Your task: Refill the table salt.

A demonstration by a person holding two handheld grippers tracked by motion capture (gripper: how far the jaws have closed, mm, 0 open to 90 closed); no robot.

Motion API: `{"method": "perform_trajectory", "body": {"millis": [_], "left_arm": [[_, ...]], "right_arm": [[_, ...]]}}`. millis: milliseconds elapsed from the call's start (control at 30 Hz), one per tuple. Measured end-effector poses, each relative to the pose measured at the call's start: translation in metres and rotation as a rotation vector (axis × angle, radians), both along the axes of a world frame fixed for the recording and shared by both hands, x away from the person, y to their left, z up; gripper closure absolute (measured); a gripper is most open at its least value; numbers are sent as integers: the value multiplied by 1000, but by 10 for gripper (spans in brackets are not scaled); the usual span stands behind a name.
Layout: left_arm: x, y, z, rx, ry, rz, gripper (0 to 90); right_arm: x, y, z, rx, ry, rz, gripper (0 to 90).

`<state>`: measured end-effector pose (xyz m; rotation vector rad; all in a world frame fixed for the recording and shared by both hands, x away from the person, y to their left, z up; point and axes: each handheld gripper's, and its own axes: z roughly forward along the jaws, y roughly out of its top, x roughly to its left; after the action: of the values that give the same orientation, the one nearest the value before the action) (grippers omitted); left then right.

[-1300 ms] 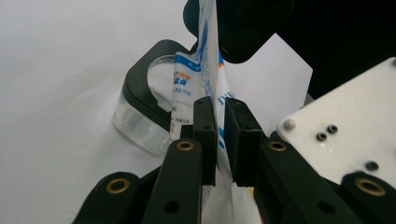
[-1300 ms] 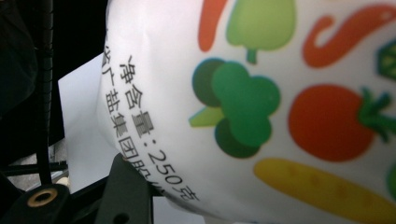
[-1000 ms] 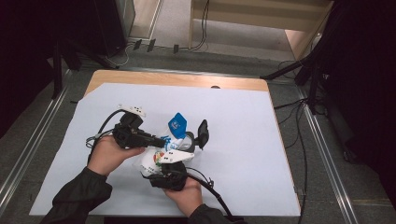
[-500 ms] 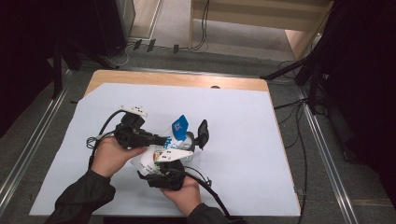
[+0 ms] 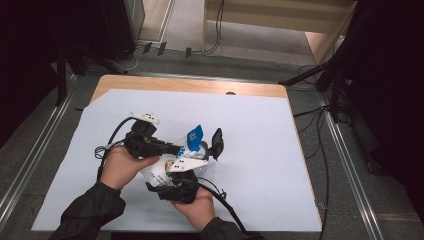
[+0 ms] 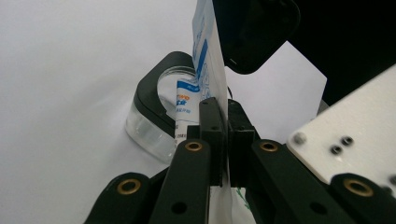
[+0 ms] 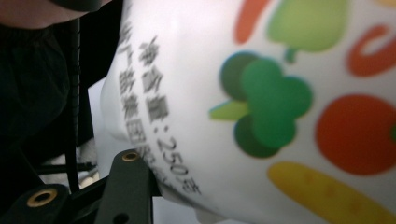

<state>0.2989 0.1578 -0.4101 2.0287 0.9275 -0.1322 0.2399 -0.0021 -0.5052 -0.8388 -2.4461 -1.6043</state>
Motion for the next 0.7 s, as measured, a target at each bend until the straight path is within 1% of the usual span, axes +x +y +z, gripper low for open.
{"method": "perform_trajectory", "body": {"millis": [100,167,267,333,367,400,467,533,567,700], "left_arm": [[0,-1,0,-6,-6,1,898],[0,-1,1,-6,-5,1,897],[1,-2,0,-6,-2,-2,896],[1,-2,0,-11,5,-8,893],[2,-2,0,-5,2,-6,892],[2,-2,0,-13,7,-10,891],[2,-2,0,-14,9,-10,886],[2,-2,0,-19,16,-13,877],[2,-1,0,-27,13,-14,874],[1,1,1,-27,8,-19,860]], "right_arm": [[-1,1,1,-7,-13,-1,546],[0,0,2,-11,-12,-13,568],[1,-1,1,-4,-6,-14,577],[1,-1,1,3,6,-14,582],[1,-2,1,7,10,-13,583],[1,-2,1,12,12,-13,584],[1,-2,1,26,26,-13,588],[1,-2,2,35,23,-12,589],[1,-3,2,35,21,-12,590],[0,-3,2,36,19,-17,590]]}}
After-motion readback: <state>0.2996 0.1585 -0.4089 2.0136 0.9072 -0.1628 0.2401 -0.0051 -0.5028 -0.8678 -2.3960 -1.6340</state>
